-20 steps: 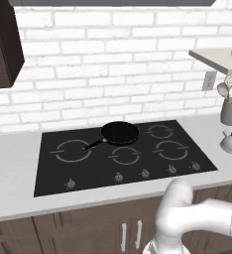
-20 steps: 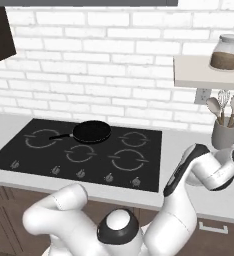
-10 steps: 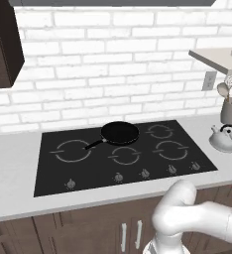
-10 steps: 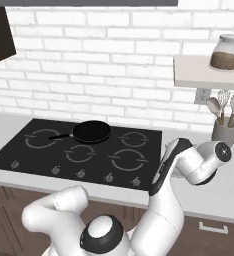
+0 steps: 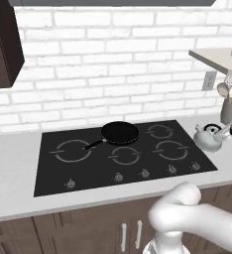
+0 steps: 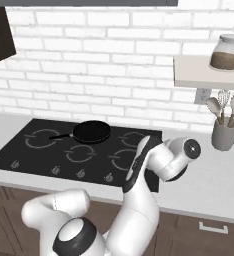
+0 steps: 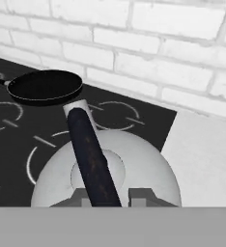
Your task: Pick the kettle from the counter and place it on a stove burner. Then turn the burner on.
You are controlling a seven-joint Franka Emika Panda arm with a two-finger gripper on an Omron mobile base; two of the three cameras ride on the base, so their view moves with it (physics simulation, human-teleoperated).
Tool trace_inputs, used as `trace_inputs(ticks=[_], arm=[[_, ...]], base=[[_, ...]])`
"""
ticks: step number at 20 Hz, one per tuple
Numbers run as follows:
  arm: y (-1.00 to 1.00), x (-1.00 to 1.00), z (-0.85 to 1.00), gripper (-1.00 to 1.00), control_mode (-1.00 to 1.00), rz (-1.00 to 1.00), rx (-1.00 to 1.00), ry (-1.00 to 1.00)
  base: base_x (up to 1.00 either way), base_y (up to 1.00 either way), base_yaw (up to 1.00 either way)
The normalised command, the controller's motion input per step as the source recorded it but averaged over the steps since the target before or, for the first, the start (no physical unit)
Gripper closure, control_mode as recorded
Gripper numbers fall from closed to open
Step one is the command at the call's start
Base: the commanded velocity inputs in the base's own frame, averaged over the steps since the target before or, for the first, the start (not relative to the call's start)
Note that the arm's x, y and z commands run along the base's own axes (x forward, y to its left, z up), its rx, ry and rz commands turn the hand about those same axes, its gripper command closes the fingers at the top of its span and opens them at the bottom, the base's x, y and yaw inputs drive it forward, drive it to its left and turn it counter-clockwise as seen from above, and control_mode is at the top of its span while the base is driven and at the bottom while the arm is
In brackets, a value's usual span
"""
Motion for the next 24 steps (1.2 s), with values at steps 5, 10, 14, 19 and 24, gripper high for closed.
trace_inputs(ticks=[5,10,14,19,24], arm=[[0.70,0.00,0.42,1.00,-1.00,0.06,-0.06,-0.05],[0.78,0.00,0.36,1.00,-1.00,0.08,-0.06,0.00],[0.84,-0.01,0.30,1.00,-1.00,0.06,-0.08,0.00],[0.85,-0.04,0.25,1.00,-1.00,0.06,-0.05,0.00],[0.88,-0.04,0.18,1.00,-1.00,0.01,0.00,0.00]], base=[[0.00,0.00,0.00],[0.00,0.00,0.00],[0.00,0.00,0.00],[0.00,0.00,0.00],[0.00,0.00,0.00]])
